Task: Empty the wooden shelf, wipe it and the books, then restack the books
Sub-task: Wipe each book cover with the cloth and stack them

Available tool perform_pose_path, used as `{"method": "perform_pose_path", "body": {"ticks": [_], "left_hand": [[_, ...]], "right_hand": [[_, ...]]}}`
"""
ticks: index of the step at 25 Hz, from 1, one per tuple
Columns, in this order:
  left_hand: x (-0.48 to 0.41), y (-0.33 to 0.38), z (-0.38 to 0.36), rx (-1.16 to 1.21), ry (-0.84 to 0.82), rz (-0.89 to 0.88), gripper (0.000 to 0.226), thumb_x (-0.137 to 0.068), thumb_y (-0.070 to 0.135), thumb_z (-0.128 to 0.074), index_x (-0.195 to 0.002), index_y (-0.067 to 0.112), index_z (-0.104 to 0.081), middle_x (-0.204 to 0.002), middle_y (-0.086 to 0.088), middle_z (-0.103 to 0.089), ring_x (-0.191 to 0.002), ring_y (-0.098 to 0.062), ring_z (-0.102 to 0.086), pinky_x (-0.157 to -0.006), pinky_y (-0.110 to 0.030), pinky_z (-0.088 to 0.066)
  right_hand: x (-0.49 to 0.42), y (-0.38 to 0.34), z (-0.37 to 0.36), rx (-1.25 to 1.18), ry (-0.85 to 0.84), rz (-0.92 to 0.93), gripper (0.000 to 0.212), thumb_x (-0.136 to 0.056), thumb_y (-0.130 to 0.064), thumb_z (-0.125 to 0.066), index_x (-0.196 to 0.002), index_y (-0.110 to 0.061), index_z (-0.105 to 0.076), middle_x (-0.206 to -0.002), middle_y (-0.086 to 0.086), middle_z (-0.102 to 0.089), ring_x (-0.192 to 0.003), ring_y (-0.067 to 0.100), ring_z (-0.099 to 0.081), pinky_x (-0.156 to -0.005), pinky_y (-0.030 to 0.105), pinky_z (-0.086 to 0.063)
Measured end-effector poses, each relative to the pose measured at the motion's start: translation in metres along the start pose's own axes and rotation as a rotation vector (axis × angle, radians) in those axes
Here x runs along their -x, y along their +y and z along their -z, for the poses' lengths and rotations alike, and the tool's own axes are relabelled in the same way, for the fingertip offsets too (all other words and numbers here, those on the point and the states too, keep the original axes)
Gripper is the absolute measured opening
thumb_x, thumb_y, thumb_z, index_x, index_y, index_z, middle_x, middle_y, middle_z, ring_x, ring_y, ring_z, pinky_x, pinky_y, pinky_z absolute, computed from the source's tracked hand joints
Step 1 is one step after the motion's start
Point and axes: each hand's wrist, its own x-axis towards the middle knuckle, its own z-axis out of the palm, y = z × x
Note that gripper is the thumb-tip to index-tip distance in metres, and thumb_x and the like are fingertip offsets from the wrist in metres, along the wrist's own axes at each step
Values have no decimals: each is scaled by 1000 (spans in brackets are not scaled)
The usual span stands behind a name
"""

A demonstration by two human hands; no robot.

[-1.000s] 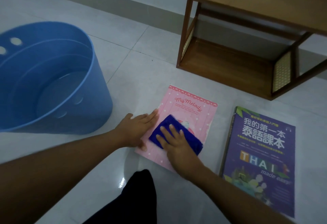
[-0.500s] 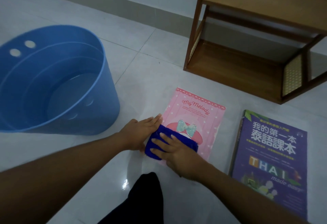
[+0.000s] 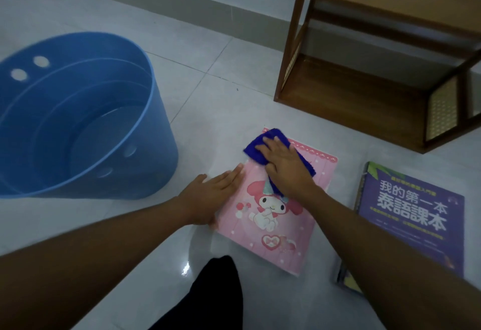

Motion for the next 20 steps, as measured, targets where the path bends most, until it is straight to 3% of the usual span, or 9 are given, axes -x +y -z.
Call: {"method": "perform_pose_path", "body": {"ticks": [3, 7, 14, 17, 20], "left_hand": [[-1, 3, 3, -15, -56, 2, 120, -80, 39, -71, -146, 19, 26, -155, 0, 30, -147, -18, 10, -117, -47, -14], [-1, 10, 4, -24, -83, 43, 115, -84, 38, -67, -146, 16, 28, -154, -1, 32, -147, -19, 14, -117, -50, -10], [3, 12, 11, 21, -118, 64, 113, -84, 33, -67, -146, 15, 26, -156, -2, 27, -147, -21, 11, -117, -48, -16], [6, 15, 10, 294, -36, 111, 94, -88, 19, -64, -152, 13, 5, -161, -5, -8, -146, -25, -12, -113, -37, -29], [-3, 25, 16, 716, 312, 358, 60, -92, 12, -57, -146, 13, -31, -144, -8, -46, -129, -26, -46, -103, -32, -40]], "right_hand": [[-10, -7, 1, 49, -3, -158, 53, -103, -19, -30, -153, -22, -11, -162, 0, -4, -149, 22, 0, -119, 44, -7], [18, 7, 2, 76, -69, -146, 56, -104, -18, -31, -154, -23, -5, -162, -2, 2, -149, 21, 3, -120, 43, -7], [31, 41, 19, 63, -38, -359, 90, -84, -6, -69, -153, -18, -12, -161, 4, -5, -148, 25, -5, -120, 40, -15], [36, 51, 32, 110, -25, -400, 89, -81, -4, -71, -152, -14, -18, -159, 9, -16, -146, 27, -18, -118, 36, -21], [54, 56, 44, 93, 54, -511, 85, -83, 0, -66, -151, -12, -17, -158, 11, -20, -139, 31, -30, -113, 38, -30]]}}
